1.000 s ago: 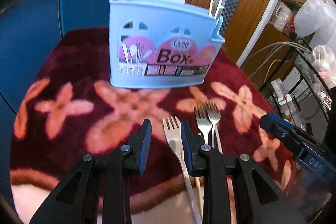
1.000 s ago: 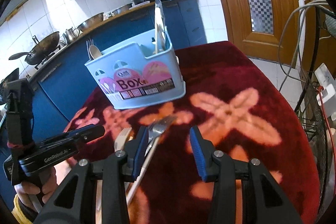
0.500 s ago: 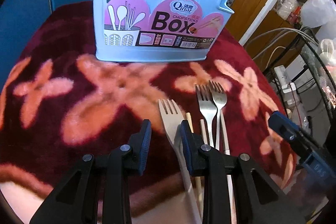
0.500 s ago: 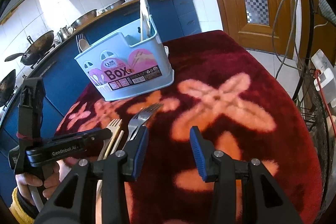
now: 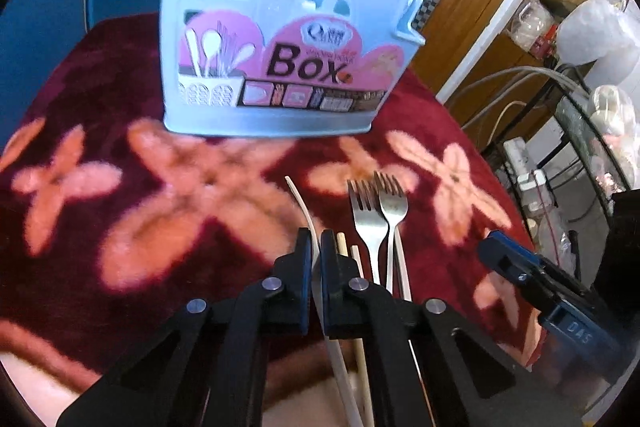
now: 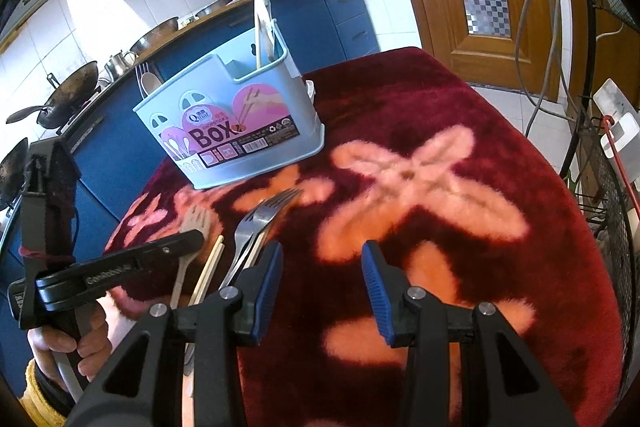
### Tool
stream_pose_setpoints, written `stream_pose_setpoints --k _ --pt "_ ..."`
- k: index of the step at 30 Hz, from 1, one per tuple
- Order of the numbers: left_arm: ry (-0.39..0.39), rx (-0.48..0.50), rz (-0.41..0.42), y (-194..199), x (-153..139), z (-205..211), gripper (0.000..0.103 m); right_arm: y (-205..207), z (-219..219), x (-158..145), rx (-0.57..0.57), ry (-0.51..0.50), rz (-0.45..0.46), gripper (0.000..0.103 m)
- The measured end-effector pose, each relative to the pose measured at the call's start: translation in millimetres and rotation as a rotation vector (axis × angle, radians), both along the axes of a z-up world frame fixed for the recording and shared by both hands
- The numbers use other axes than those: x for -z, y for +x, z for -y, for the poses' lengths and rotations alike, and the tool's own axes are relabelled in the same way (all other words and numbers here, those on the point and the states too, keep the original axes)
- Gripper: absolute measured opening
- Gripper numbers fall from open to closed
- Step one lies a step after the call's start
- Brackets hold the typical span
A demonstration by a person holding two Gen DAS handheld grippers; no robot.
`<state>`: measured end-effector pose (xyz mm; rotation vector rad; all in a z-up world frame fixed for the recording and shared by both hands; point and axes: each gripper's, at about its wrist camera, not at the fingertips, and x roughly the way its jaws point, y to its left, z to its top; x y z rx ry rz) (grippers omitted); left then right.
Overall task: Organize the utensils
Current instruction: 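Grasp the white plastic utensil with the left tool while the right tool grasps a silver fork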
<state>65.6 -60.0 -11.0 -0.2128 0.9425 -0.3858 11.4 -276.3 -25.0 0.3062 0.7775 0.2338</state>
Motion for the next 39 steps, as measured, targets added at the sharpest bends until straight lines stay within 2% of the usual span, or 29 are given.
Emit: stream_pose_setpoints --k 4,15,26,32,35,37,39 --pt "-0.002 -0.039 0.043 -4 -12 -16 0.002 3 -6 0 -0.013 0.003 -0.007 0.044" --pt "0.084 -0.155 0.180 -14 -39 -60 0.002 34 -34 4 -0.076 0.051 -0.066 0.044" --pt "0.065 -0.178 0.213 -15 -39 -76 0.002 79 -43 22 -0.052 0.119 -0.155 0.044" --pt "0.049 -0.173 0.208 -12 -36 -79 0.002 95 -39 28 -0.035 0.179 -0.173 0.035" --pt "0.043 -0.170 0.204 -11 -34 -78 0.002 101 -32 30 -0.027 0.221 -0.179 0.028" --pt "0.040 -0.168 0.203 -11 -34 -77 0.002 104 -27 32 -0.023 0.260 -0.184 0.017" --pt "0.039 -0.165 0.205 -12 -35 -76 0.002 103 -21 34 -0.027 0.311 -0.184 0.016"
